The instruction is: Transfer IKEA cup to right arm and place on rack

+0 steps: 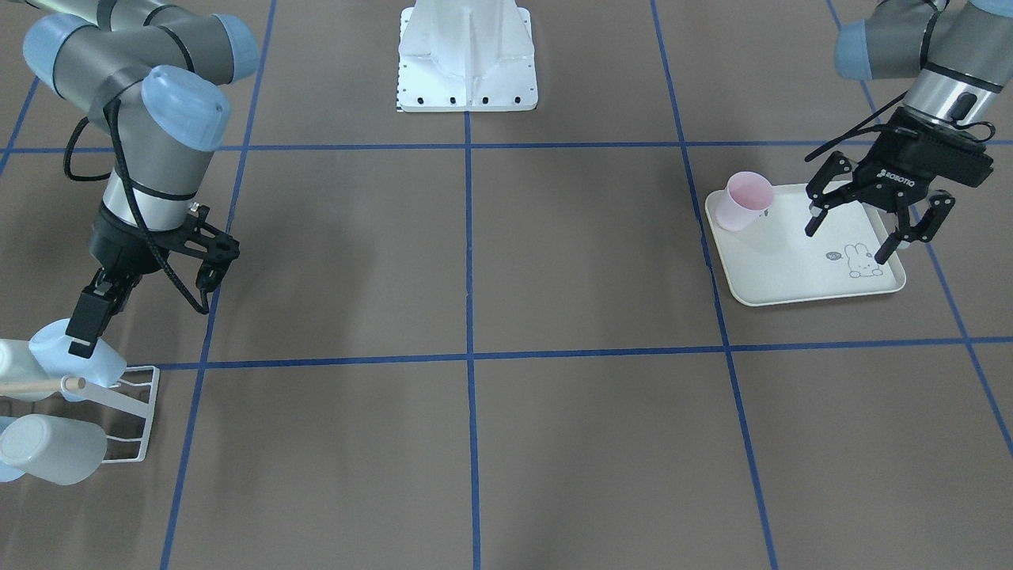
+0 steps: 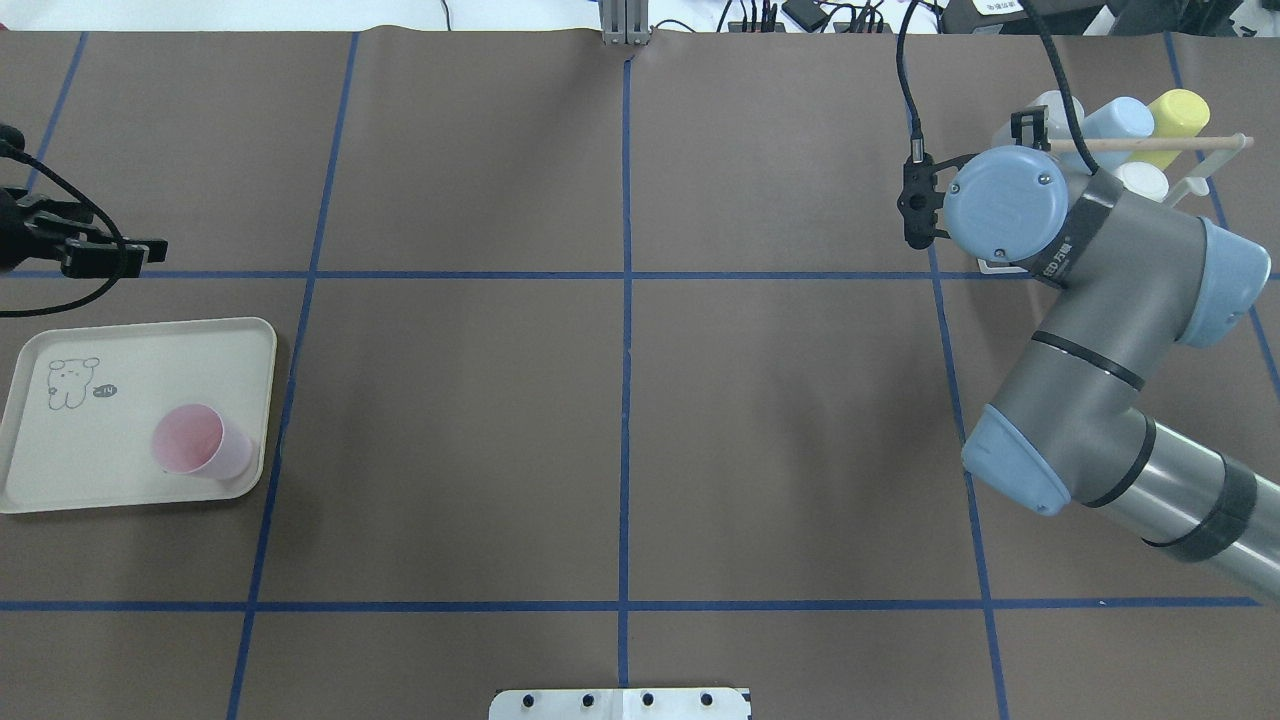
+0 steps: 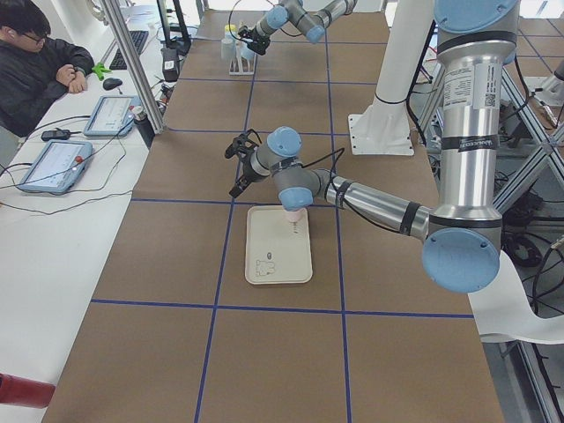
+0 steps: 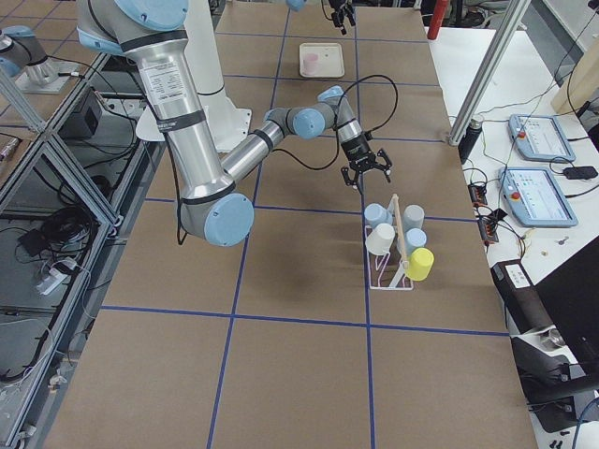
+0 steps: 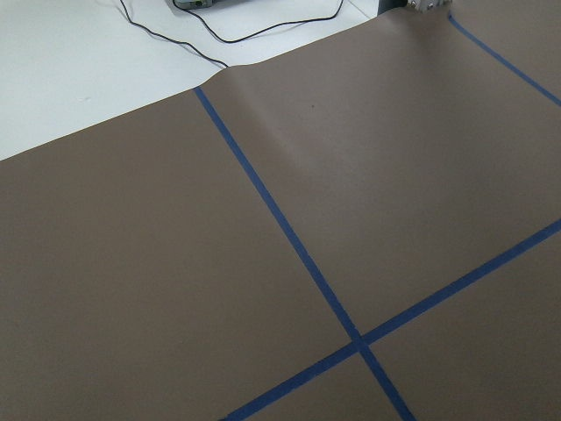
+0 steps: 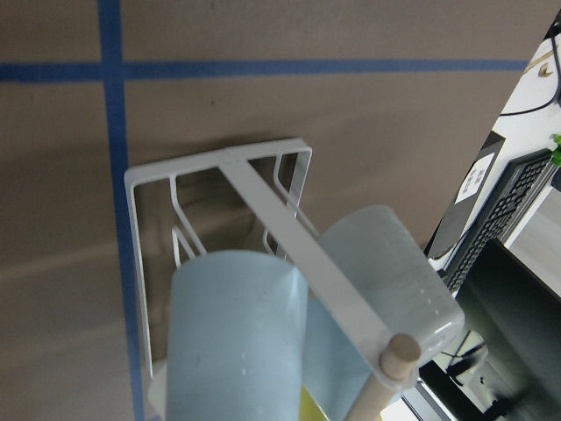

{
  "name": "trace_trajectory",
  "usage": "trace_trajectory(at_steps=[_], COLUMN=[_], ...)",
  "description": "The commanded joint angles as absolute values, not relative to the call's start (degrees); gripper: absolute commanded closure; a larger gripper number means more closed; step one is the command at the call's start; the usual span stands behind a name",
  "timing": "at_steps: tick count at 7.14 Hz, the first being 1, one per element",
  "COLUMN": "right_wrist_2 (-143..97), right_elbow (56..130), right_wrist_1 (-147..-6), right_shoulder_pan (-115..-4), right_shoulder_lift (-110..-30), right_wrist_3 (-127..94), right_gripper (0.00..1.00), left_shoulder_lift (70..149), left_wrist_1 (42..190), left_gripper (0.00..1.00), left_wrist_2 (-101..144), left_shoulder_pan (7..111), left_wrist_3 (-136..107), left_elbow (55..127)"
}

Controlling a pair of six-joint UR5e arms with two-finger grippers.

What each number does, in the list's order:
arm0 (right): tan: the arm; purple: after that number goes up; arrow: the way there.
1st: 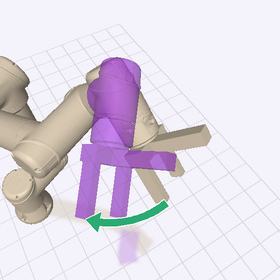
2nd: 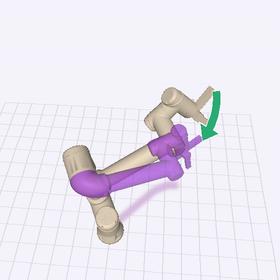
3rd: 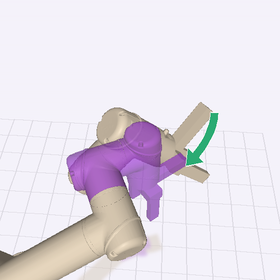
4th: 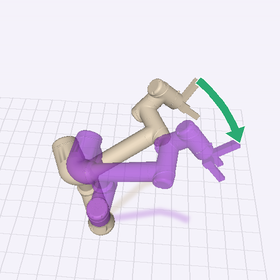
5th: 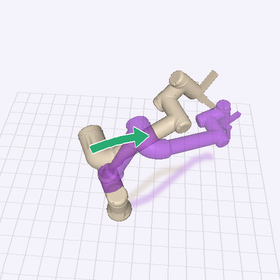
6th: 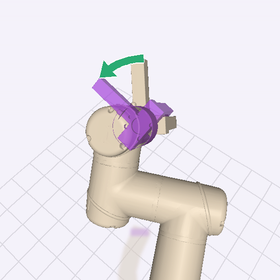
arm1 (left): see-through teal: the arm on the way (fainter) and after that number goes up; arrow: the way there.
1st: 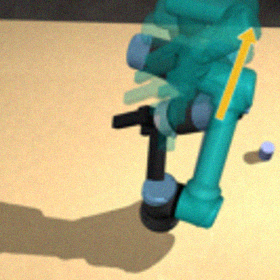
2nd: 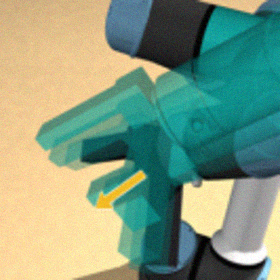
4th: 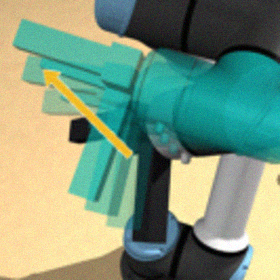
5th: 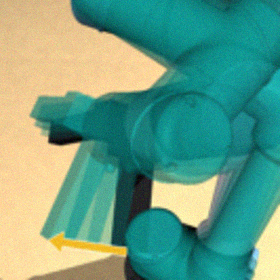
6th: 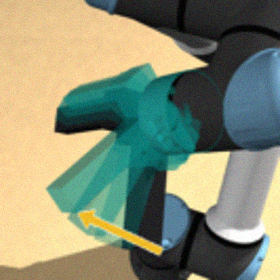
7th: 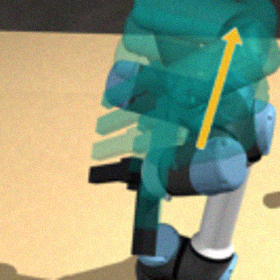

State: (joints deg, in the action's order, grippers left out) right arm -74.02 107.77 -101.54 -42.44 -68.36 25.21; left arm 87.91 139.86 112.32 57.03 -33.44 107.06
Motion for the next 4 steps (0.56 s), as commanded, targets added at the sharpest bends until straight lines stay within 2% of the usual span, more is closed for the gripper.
trace_trajectory(at_steps=[1,4], right_wrist_2=[-85.9,-99.9], right_elbow=[112.4,111.6], right_wrist_1=[-95.6,-81.1], right_shoulder_pan=[-42.4,-42.5], right_shoulder_lift=[-68.5,-69.4], right_wrist_3=[8.4,-15.1], right_gripper=[0.01,0.02], left_shoulder_lift=[87.4,80.4], left_wrist_1=[141.7,148.3], left_gripper=[0.00,0.00], left_wrist_2=[112.2,111.9], left_shoulder_pan=[54.0,51.2], left_wrist_3=[-37.4,-38.8], left_elbow=[107.1,107.1])
